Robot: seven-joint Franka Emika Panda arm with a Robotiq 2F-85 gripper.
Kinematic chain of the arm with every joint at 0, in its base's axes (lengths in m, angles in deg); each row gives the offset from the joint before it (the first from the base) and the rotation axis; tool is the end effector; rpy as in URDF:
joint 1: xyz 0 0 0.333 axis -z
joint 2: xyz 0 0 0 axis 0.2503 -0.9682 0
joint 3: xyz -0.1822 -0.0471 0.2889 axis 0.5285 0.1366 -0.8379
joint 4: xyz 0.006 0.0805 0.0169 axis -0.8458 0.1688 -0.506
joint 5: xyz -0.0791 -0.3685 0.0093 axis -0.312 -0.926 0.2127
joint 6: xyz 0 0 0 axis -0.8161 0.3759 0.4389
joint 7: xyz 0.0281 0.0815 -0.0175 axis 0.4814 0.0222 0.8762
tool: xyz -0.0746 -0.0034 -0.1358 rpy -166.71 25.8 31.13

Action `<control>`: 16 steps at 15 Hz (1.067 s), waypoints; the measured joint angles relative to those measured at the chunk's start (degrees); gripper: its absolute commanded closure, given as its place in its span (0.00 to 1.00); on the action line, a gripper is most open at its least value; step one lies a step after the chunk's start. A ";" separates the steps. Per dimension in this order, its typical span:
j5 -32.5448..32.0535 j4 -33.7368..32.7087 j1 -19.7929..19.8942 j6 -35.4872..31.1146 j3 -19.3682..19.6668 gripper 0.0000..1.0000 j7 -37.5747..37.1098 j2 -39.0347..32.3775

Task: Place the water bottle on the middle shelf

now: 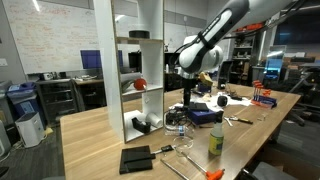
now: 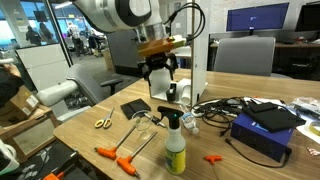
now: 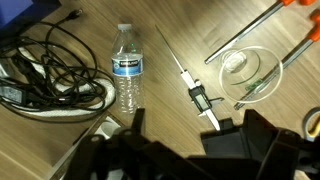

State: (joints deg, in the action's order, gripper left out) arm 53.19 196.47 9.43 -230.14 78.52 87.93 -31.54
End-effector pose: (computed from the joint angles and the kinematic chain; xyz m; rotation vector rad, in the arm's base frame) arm 0.5051 -0.0510 0.3485 2.7911 1.1762 0.1565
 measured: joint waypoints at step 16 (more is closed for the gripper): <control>2.86 -23.52 14.89 -1.66 -10.16 0.00 7.23 -35.31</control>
State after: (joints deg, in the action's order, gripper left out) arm 56.05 172.95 24.32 -231.80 68.36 95.16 -66.85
